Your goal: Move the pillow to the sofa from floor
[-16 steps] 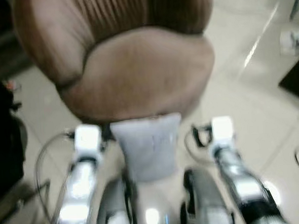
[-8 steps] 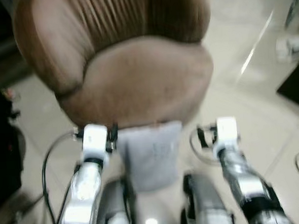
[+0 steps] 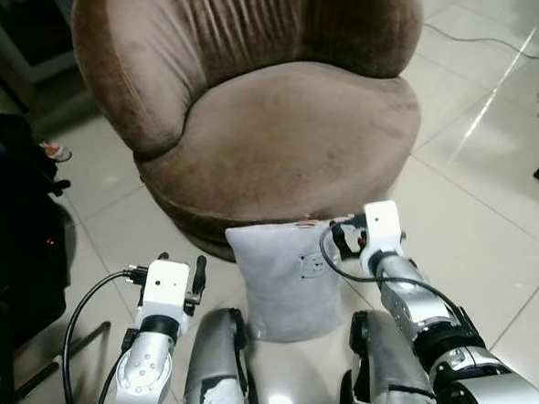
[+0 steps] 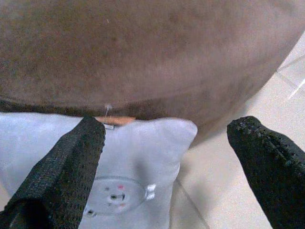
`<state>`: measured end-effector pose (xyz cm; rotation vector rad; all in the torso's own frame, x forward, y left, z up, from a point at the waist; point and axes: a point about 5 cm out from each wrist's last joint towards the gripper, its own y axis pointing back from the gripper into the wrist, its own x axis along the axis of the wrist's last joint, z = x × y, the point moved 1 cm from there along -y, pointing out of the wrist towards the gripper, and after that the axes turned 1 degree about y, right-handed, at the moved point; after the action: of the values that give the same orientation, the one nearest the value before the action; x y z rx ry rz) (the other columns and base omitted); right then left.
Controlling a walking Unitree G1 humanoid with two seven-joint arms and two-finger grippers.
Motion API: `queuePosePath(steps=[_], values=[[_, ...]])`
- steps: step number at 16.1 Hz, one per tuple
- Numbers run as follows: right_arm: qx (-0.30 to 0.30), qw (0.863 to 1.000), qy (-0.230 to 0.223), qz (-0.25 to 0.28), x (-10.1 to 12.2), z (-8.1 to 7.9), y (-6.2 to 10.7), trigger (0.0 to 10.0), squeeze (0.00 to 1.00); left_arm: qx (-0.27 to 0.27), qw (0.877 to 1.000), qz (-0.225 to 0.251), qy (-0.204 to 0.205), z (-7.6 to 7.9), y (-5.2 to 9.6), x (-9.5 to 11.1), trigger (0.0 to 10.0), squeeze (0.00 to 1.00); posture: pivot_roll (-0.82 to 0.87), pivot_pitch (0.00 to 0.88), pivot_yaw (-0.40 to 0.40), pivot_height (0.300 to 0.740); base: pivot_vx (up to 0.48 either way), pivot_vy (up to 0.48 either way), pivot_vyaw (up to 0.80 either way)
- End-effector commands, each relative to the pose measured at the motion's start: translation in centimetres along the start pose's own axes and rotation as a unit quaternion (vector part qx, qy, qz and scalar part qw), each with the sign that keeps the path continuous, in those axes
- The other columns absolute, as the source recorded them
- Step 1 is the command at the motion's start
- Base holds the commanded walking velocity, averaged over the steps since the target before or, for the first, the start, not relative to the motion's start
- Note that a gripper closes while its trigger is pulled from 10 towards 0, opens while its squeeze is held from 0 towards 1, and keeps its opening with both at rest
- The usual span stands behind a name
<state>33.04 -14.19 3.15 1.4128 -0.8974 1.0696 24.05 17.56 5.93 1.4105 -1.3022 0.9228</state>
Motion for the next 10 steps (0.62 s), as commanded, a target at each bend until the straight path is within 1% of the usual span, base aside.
queuePosePath(steps=[1,2,3,4,6,7,9,10], values=[[-0.004,1.000,-0.025,-0.011,-0.2,0.5,-0.1,10.0,1.00,-0.007,1.000,-0.009,-0.012,0.0,0.4,-0.3,10.0,0.00,0.13,0.231,0.017,0.582,0.000,0.000,0.00],[-0.010,0.999,-0.043,-0.018,0.1,0.8,-0.5,10.0,1.00,-0.019,1.000,-0.003,-0.024,0.0,0.3,-0.2,10.0,0.00,0.12,0.258,0.012,0.582,0.000,0.000,0.00],[-0.018,0.998,-0.054,-0.023,0.3,1.2,-0.6,10.0,1.00,-0.028,0.999,0.007,-0.027,0.0,0.2,0.1,10.0,0.00,0.11,0.289,0.009,0.582,0.000,0.000,0.00],[-0.022,0.998,-0.058,-0.025,0.4,1.4,-0.7,10.0,1.00,-0.031,0.999,0.012,-0.026,0.0,0.2,0.3,10.0,0.00,0.11,0.289,0.009,0.582,0.000,0.000,0.00],[-0.042,0.994,-0.097,-0.035,0.7,2.7,-0.9,10.0,1.00,-0.052,0.997,0.040,-0.039,-0.1,0.0,1.7,10.0,0.00,0.12,0.355,0.008,0.582,0.000,0.000,0.00],[-0.043,0.993,-0.106,-0.036,0.9,3.0,-1.0,10.0,1.00,-0.054,0.997,0.046,-0.044,-0.3,-0.1,2.1,10.0,0.00,0.12,0.355,0.008,0.582,0.000,0.000,0.00],[-0.040,0.993,-0.108,-0.040,1.1,3.3,-1.0,10.0,1.00,-0.057,0.995,0.063,-0.051,-0.8,0.4,3.5,10.0,0.00,0.19,0.423,0.010,0.582,0.000,0.000,0.00],[-0.056,0.989,-0.123,-0.052,0.7,3.6,-0.9,10.0,1.00,-0.060,0.994,0.071,-0.060,-1.1,0.4,4.2,10.0,0.00,0.19,0.423,0.010,0.582,0.000,0.000,0.00]])
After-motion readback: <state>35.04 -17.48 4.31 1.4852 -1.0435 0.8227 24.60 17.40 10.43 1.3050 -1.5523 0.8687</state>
